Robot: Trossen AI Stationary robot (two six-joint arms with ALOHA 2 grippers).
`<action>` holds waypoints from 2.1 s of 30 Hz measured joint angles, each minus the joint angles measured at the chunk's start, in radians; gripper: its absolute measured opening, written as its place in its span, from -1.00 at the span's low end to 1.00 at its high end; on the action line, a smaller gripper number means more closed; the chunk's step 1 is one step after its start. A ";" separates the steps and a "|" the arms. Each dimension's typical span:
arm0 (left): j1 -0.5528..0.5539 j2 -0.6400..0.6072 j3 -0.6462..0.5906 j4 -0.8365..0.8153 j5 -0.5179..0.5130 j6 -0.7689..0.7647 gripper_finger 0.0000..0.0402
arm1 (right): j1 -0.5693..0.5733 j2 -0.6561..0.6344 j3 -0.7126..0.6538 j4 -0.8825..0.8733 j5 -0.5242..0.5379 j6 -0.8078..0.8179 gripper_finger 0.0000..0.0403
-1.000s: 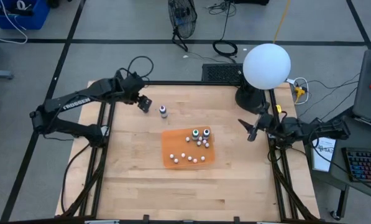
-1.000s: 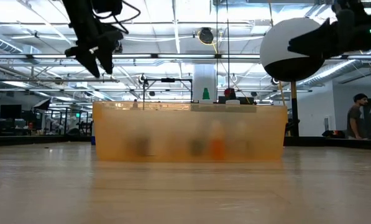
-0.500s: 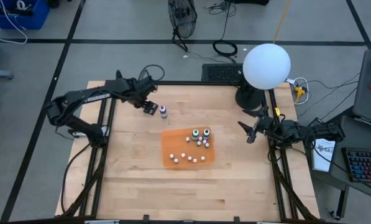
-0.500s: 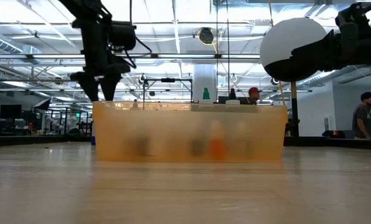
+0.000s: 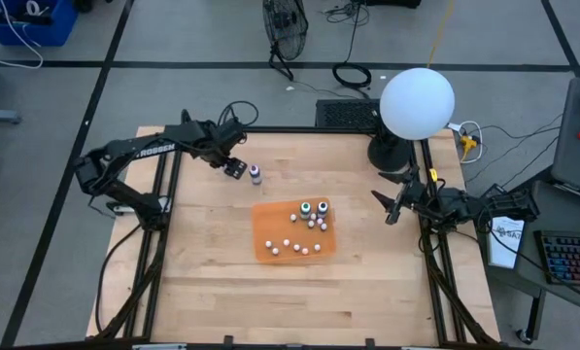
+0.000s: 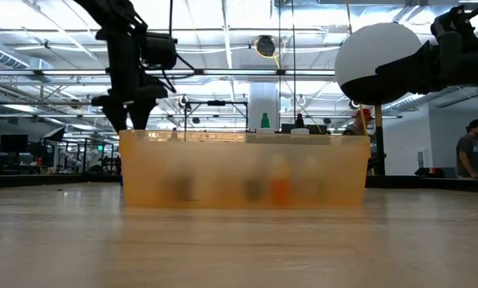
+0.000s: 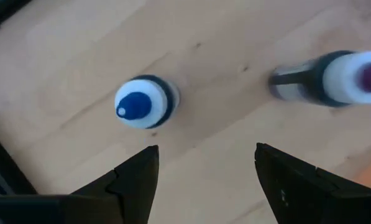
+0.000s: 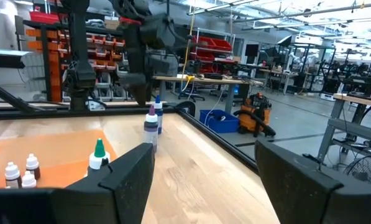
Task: Pick & Place food coloring
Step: Put the big blue food coloring bottle into the orange bin
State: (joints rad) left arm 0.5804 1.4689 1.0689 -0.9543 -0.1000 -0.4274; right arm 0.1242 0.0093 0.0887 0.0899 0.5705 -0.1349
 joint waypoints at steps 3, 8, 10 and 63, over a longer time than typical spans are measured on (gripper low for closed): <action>0.002 -0.027 0.002 -0.005 -0.007 0.004 0.32 | 0.000 0.000 0.000 -0.003 0.000 0.000 0.31; 0.013 -0.056 0.002 -0.005 -0.120 0.009 0.28 | 0.000 0.000 0.000 -0.004 0.000 0.000 0.31; 0.022 -0.055 0.002 0.003 -0.183 0.013 0.27 | 0.000 0.000 0.000 -0.004 0.000 0.000 0.31; -0.353 -0.129 0.158 -0.092 0.091 -0.075 -0.28 | 0.000 0.000 0.000 -0.003 0.004 0.003 0.31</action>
State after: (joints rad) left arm 0.2275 1.3398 1.2267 -1.0460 -0.0087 -0.5026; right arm 0.1243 0.0097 0.0888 0.0870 0.5743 -0.1322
